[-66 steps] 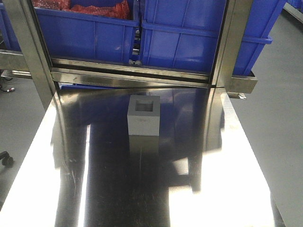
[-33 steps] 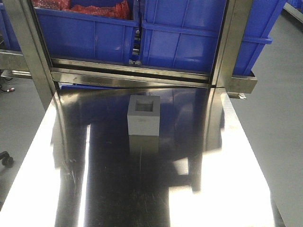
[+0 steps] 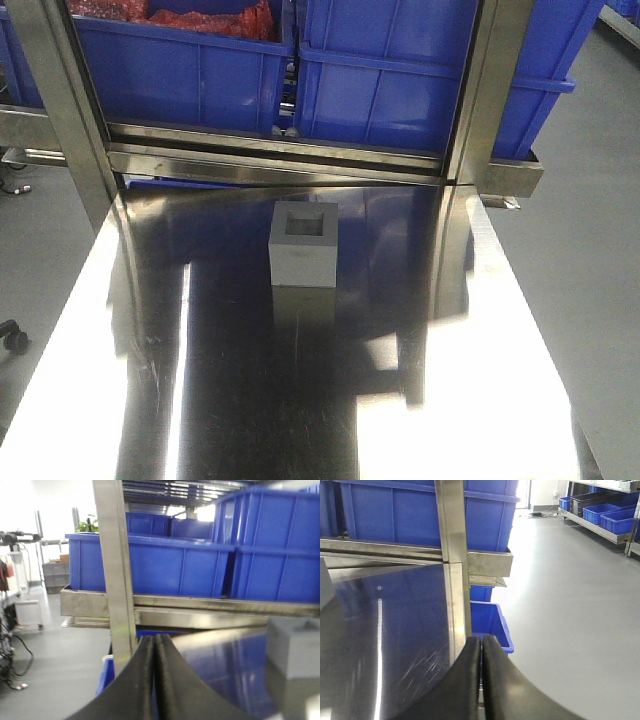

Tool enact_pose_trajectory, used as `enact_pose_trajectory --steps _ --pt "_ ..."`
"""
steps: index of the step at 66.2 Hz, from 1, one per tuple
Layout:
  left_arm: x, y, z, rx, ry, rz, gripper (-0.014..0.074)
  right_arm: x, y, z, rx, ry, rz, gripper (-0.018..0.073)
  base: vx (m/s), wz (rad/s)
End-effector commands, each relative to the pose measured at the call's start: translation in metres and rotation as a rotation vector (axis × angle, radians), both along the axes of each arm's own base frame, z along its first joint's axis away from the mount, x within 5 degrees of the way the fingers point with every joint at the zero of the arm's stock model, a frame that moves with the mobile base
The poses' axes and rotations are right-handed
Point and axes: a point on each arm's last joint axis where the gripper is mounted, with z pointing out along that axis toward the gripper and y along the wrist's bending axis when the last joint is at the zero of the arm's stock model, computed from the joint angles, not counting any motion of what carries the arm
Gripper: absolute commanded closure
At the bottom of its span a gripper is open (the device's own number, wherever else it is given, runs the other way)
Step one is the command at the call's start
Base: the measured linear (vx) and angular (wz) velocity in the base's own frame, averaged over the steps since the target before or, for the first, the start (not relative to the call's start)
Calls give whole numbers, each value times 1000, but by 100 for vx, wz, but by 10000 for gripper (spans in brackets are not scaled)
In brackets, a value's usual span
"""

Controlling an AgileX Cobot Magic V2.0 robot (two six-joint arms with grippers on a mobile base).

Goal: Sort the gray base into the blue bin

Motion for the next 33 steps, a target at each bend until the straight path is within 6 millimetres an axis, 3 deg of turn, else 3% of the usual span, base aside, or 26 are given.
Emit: enact_pose_trajectory --steps 1,16,33 --pt "-3 0 37 -41 -51 -5 604 2 0 5 -21 -51 -2 564 0 0" --pt "31 -1 92 16 175 -10 604 2 0 5 -21 -51 -2 564 0 0" --pt "65 -1 105 15 278 -12 602 2 0 5 -21 -51 -2 564 0 0"
